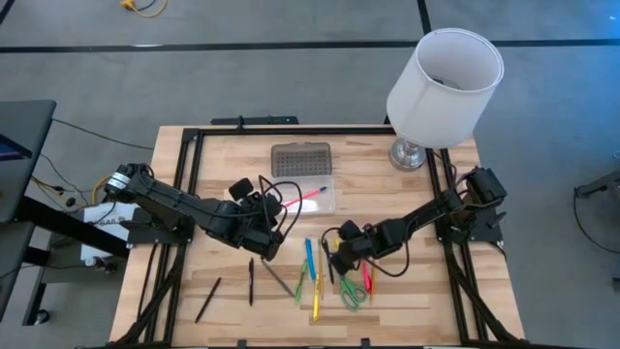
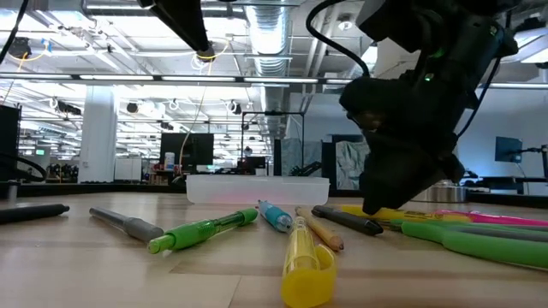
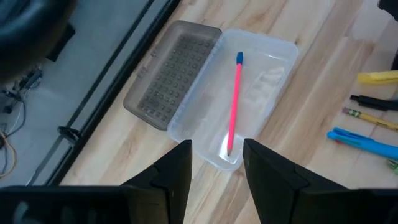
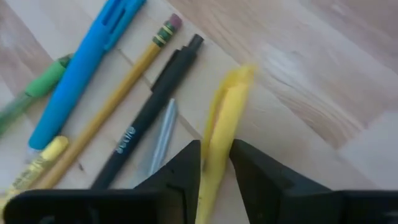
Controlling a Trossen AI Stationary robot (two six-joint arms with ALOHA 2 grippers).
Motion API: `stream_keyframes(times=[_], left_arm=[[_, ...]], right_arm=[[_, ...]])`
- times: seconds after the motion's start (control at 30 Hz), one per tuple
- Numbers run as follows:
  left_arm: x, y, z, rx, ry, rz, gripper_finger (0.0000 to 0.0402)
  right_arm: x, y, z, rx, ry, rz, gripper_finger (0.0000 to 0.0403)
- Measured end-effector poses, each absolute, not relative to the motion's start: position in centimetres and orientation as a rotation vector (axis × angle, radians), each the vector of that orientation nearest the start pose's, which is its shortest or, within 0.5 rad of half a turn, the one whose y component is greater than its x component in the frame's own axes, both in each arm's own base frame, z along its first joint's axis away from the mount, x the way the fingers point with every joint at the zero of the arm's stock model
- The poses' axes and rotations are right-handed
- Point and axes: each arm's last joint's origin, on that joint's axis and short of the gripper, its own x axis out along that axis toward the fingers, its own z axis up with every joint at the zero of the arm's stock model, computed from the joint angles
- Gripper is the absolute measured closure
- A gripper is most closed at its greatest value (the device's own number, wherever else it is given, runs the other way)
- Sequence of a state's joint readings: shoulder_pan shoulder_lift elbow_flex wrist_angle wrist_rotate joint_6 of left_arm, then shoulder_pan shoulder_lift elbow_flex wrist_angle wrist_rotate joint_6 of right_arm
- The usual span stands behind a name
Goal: Pick & place school supplies into a supply box
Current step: Put the right yellow marker pen into the supply box
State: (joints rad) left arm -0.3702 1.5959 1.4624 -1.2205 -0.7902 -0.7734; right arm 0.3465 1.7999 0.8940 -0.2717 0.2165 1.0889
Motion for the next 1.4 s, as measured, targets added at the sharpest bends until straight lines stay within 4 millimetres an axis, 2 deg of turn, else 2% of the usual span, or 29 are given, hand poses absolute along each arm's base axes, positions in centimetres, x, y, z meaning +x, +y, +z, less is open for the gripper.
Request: stream_keyframes(times=[0.2, 0.47, 0.9, 1.4], left_arm=[[28.4, -8.8, 30.8, 0.069, 0.892, 0.742, 0.0262], [28.4, -8.8, 30.9, 0.068, 0.882, 0.753, 0.0262], [28.4, -8.8, 30.9, 0.062, 0.877, 0.758, 0.0262], [28.4, -8.8, 30.9, 0.063, 0.876, 0.758, 0.0262]], right_arm=[[29.6, 9.9, 11.5, 0.602, 1.064, -0.504, 0.0343], [29.6, 9.8, 11.4, 0.598, 1.062, -0.512, 0.0363], [29.8, 9.8, 11.4, 0.588, 1.046, -0.489, 0.0369], [29.6, 9.6, 13.3, 0.551, 0.981, -0.452, 0.0379]])
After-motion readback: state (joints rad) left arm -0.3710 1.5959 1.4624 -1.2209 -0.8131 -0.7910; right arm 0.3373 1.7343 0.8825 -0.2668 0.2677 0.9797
